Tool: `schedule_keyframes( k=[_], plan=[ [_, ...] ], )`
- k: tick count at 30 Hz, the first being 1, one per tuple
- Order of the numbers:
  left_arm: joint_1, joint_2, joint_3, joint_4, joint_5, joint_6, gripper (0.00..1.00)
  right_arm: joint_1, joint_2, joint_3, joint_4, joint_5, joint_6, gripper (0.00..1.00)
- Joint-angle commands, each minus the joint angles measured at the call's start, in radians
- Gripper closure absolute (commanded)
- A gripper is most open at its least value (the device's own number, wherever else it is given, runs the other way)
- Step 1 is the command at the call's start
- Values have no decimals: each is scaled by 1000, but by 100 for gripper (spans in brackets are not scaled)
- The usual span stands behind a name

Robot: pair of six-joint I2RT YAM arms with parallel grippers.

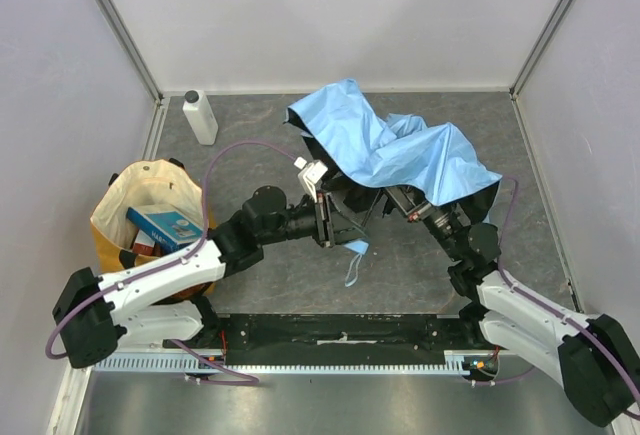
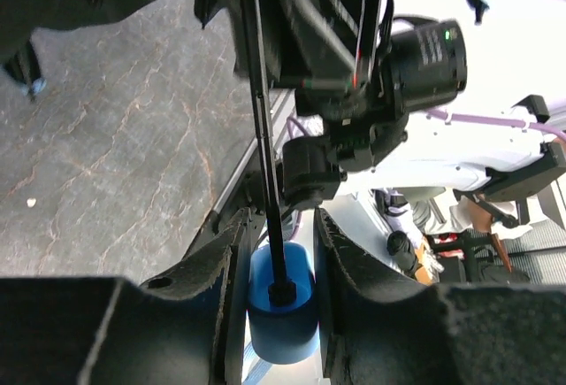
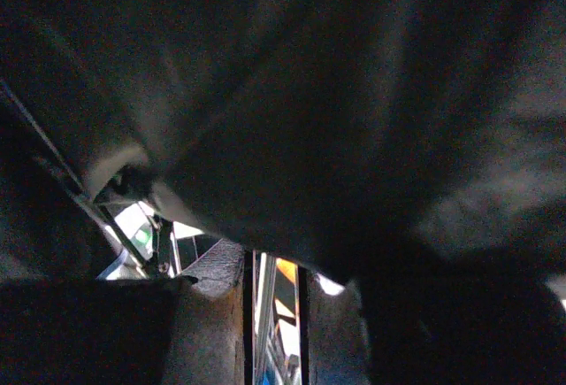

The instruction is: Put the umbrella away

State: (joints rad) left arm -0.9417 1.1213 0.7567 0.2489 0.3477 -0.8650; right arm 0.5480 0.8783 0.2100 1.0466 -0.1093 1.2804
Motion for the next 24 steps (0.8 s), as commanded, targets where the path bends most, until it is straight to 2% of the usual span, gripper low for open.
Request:
schedule_keyframes(
  k=[1,3,7,11,14,19,21,24],
  plan=[
    [-2,-107,-92,47,25,69,61,-109,-22,32,98,-71,34,100],
    [-2,-170,-135,6,11,102,42,-181,-13,55,95,-153,69,100],
    [1,-313,-106,-294,-162,217,40,-296,-7,117,64,-295,120,100],
    [17,-400,33,-532,-396,290,42,-345,1,169,10,-421,140,100],
    [53,-358,229,-673,-531,307,31,-350,1,203,-46,-486,132,100],
    [138,-261,550,-709,-628,357,20,-352,-33,239,-166,-547,60,100],
    [159,-235,639,-706,-653,379,16,-350,-48,247,-198,-561,45,100],
    [167,-187,733,-747,-681,394,15,-350,-67,264,-221,-575,34,100]
  ],
)
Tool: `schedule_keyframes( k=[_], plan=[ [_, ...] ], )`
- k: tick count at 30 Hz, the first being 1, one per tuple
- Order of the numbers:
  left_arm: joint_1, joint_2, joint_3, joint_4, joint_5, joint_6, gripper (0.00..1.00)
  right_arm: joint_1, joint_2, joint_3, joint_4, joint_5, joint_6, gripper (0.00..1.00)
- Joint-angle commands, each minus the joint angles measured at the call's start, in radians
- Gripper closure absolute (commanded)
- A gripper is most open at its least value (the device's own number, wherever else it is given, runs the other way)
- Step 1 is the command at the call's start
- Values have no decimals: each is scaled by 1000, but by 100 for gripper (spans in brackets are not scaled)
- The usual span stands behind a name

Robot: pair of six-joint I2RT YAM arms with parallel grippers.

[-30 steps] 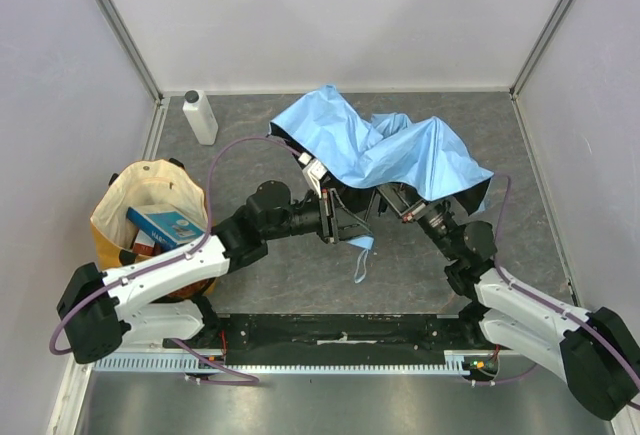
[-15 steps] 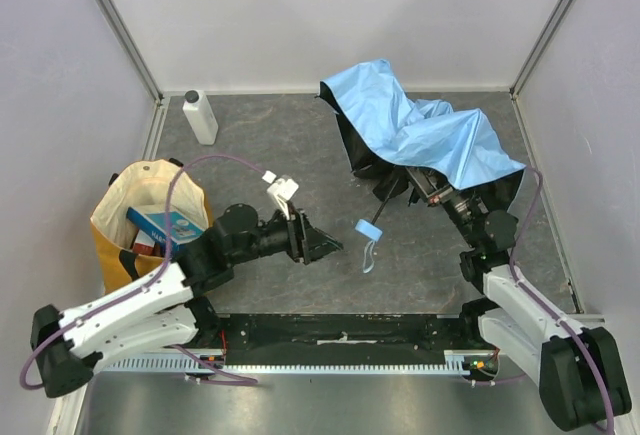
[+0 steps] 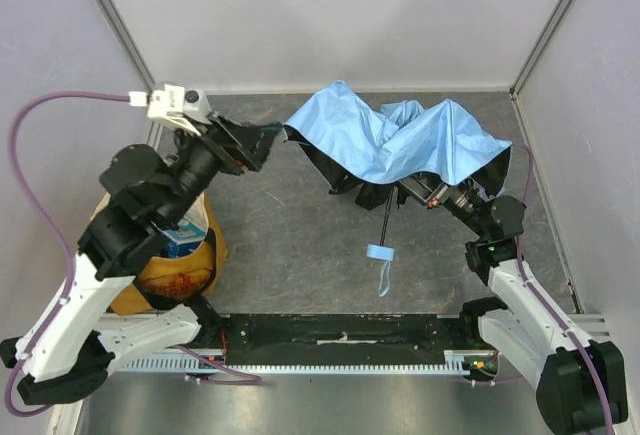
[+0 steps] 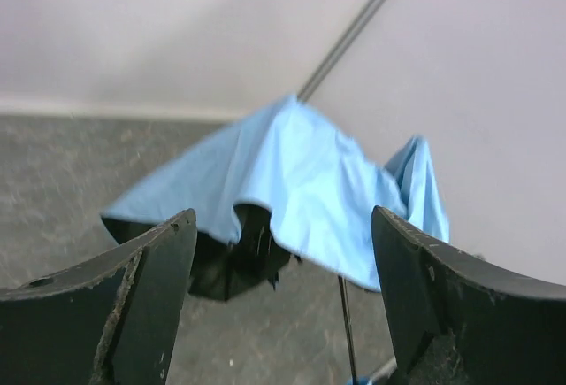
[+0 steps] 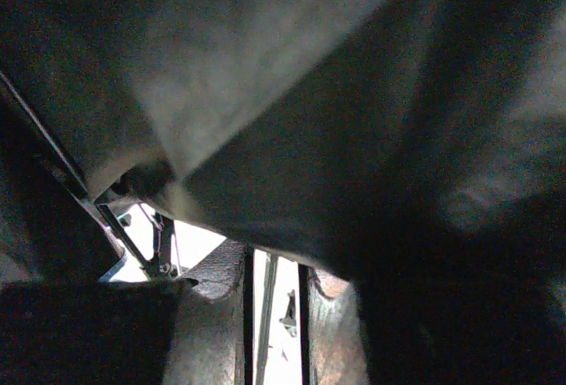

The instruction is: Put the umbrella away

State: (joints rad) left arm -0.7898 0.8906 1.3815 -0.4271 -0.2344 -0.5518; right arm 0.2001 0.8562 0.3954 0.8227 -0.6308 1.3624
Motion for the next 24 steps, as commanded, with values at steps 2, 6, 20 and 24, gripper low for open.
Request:
schedule_keyframes(
  k=[2,6,20,24],
  plan=[
    [17,56,113,-73,-74,84,15,-2,-55,100,-26,-59,-71,100],
    [24,105,125,-85,-10,90,16,-2,-62,115,-46,-64,-91,100],
    [63,373,12,274,697,-106,74,-2,-69,99,15,-58,-76,100],
    [-44,415,-93,424,682,-188,79,-2,-20,68,131,-56,-20,100]
  ],
)
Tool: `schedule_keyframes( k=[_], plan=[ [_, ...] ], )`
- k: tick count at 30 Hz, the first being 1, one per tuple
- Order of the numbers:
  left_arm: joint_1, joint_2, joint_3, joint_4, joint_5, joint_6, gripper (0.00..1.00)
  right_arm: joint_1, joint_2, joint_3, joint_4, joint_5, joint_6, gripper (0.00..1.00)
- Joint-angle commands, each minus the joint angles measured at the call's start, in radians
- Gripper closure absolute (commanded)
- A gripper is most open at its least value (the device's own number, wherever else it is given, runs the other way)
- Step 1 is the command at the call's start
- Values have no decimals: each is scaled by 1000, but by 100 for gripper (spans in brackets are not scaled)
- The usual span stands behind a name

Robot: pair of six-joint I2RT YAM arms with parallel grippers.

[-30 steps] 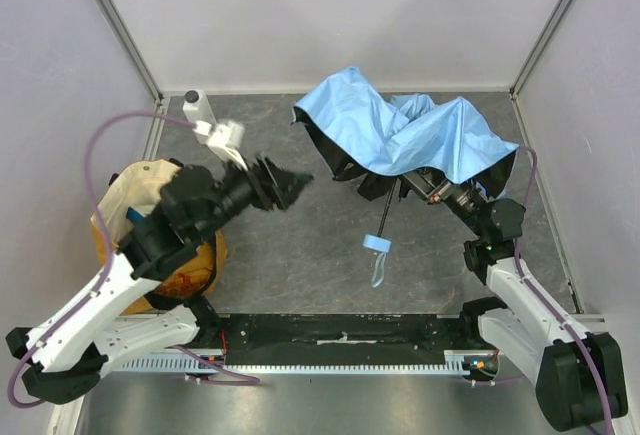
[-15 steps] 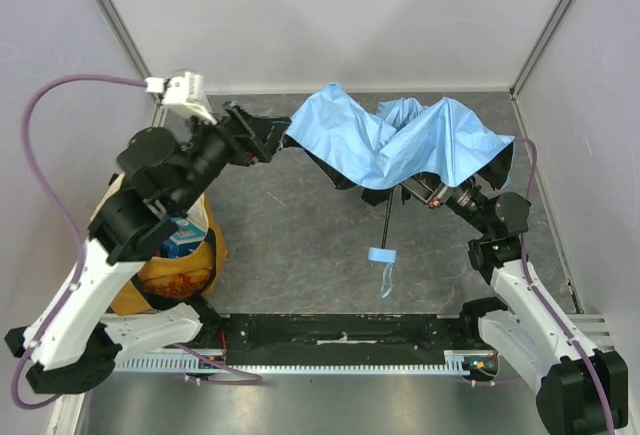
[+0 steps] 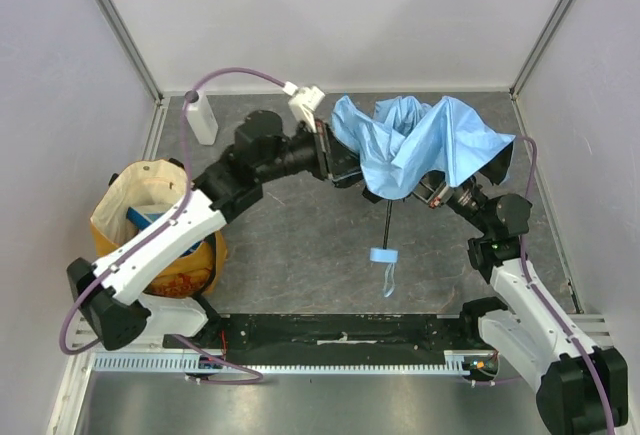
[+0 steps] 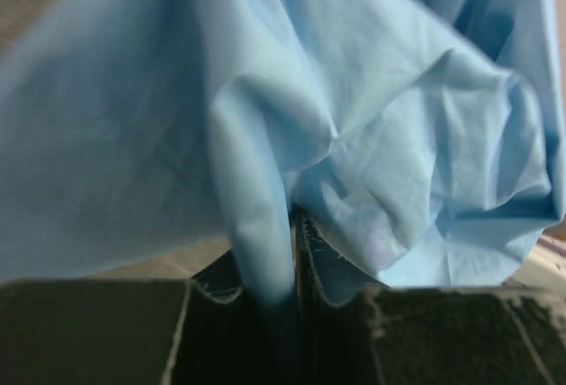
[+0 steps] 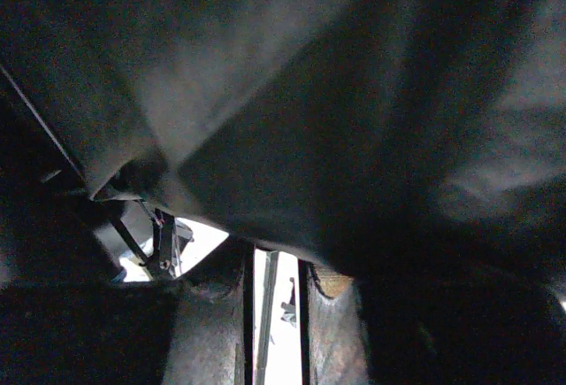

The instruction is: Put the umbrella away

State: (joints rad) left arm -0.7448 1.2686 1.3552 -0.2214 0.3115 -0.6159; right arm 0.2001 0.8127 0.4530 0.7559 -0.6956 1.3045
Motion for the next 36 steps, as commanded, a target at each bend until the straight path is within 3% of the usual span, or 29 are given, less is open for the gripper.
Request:
schedule_keyframes(
  k=[1,5,8,12,20,22,25,29,36],
  plan=[
    [-120,54,-62,253,124,-120,79,-2,40,3,223,7,50,100],
    [-146,74,-25,180,85,-76,79,-2,48,-23,253,8,70,100],
    [-123,32,-47,172,38,-51,70,-1,29,-37,252,18,79,100],
    [-108,101,-21,201,168,-100,74,16,32,-74,304,33,108,100],
    [-123,192,-68,349,258,-185,73,50,26,-96,284,64,78,100],
    [-120,149,-97,321,229,-153,66,51,23,-93,255,67,52,100],
    [-116,22,-185,254,147,-62,47,51,8,-86,202,65,-6,100],
    [-114,-124,-255,116,118,34,33,50,-21,-88,131,80,-105,100],
    [-110,-408,-422,-33,-24,93,28,51,-40,-89,62,44,-304,100]
  ],
)
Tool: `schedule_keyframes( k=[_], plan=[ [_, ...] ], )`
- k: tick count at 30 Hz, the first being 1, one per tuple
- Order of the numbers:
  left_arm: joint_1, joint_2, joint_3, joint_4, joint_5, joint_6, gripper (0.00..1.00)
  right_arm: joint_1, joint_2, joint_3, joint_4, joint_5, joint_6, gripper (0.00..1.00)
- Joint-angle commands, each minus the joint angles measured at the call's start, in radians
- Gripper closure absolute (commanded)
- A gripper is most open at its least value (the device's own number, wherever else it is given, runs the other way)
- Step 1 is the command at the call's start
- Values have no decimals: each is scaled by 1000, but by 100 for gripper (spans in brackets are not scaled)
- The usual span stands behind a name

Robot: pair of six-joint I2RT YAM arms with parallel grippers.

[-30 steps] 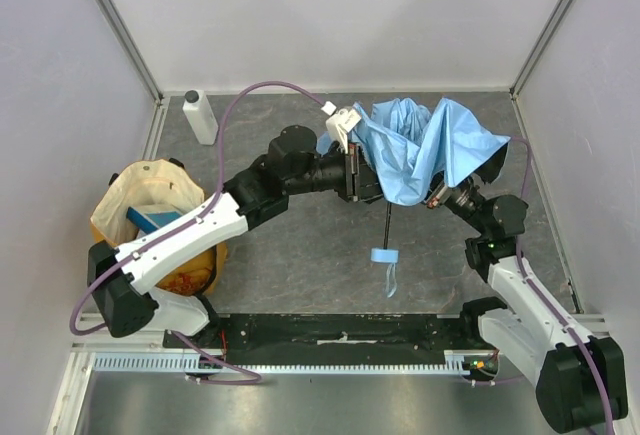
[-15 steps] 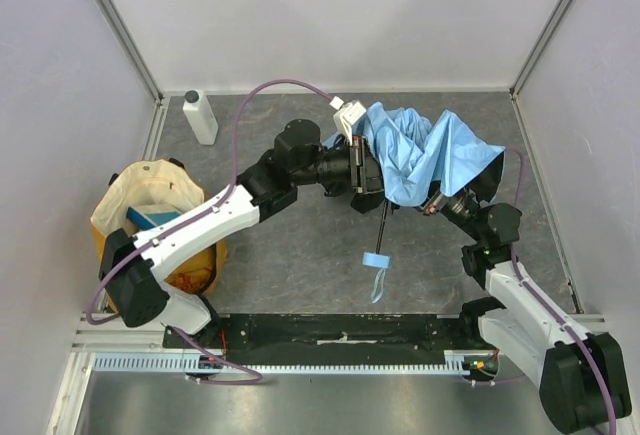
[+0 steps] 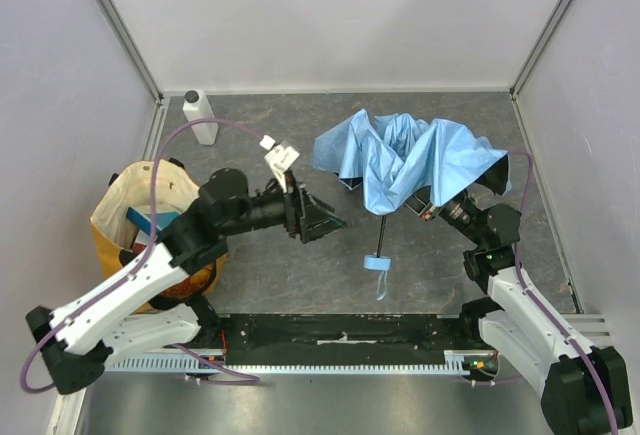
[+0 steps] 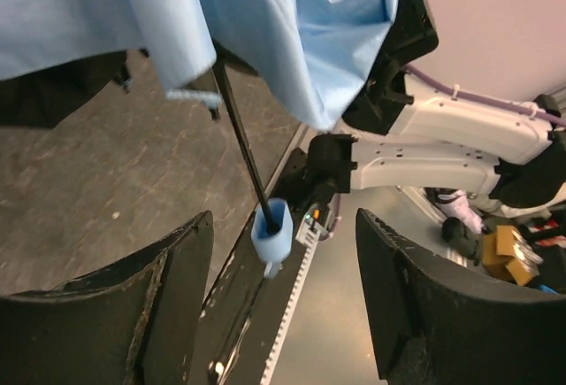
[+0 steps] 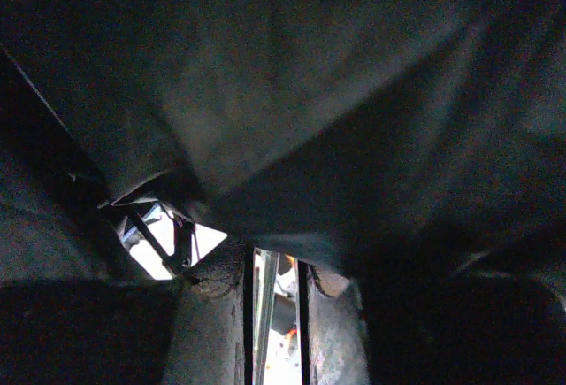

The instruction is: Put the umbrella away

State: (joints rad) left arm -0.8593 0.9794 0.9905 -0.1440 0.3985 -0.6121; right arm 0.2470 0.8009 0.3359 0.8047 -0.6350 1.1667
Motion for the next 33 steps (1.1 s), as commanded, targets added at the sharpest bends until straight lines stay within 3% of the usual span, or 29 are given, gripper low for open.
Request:
schedule_keyframes(
  k=[1,4,6,12,16,20,24,27,30,32,33],
  plan=[
    [5,-158,-70,-133,-160,98,28,2,-34,34,-4,-32,-195,100],
    [19,-234,-95,-178,-297,75,18,5,-58,58,-100,-75,-312,100],
    [42,-243,-101,-158,-296,34,15,3,-78,75,-163,-100,-380,100],
    [114,-139,-108,9,-98,-119,19,5,-137,132,-292,-172,-508,100],
    [126,-65,-159,232,144,-213,30,5,-149,152,-305,-203,-507,100],
    [126,-28,-187,356,235,-261,35,5,-143,144,-251,-222,-455,100],
    [125,-21,-139,214,163,-192,65,2,-137,146,-210,-238,-418,100],
    [126,-42,-96,-12,-16,-85,77,2,-132,160,-213,-262,-420,100],
    [134,-22,-81,-103,-112,-3,83,3,-131,164,-164,-278,-369,100],
    [152,2,-61,-114,-37,17,83,3,-118,181,-143,-279,-296,100],
    [158,2,-53,-108,12,21,79,3,-105,221,-223,-278,-279,100]
  ],
)
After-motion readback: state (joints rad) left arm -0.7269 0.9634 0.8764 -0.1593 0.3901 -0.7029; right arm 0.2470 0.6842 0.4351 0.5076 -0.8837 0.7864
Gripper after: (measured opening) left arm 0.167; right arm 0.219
